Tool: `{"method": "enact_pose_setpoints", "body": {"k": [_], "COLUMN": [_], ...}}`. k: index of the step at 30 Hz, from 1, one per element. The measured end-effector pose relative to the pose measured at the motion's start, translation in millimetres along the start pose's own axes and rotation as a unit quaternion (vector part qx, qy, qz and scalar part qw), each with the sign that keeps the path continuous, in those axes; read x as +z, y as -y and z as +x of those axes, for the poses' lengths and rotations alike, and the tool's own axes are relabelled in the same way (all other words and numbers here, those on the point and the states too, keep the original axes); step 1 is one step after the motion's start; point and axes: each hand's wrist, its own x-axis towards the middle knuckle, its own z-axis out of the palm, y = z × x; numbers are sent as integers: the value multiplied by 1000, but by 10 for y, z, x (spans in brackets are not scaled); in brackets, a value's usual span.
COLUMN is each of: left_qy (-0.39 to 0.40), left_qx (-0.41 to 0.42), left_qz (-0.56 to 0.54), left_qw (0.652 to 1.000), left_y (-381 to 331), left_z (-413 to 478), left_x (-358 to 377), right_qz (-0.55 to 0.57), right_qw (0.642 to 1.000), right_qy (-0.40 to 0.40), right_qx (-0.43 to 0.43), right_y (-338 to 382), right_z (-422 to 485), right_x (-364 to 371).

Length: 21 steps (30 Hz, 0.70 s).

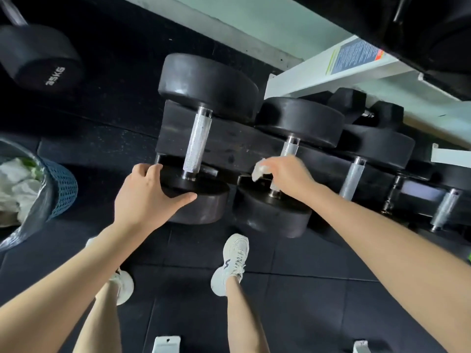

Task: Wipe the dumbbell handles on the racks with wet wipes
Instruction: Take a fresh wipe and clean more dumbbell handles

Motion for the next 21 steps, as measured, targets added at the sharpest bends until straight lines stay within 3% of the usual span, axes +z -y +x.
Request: {"method": "enact_pose_setpoints", "body": {"k": [3,6,9,11,16,21], "left_qy": [50,78,79,77,83,80], "left_qx": [-52,-69,-67,-66,-65,-62], "left_qz": [-45,-60,-49,-52,-88,-98], "left_qw": [996,993,993,993,991,990], "left_y": [32,54,77,84,74,116], "left_z": [10,71,131,153,150,165], "left_x": [-57,-78,-67,-62,-68,-38], "right_qz": [194,289,374,369,341,366], "right_qw": [974,937,877,864,878,829], "right_qy": [-114,-185,-249,-262,-199,-321], "right_qx": [28,70,173,221,269,275], "right_y": [521,936,1340,1506,1510,1487], "right_z": [53,381,760,813,712,1190], "right_x": [64,241,362,529,619,209]}}
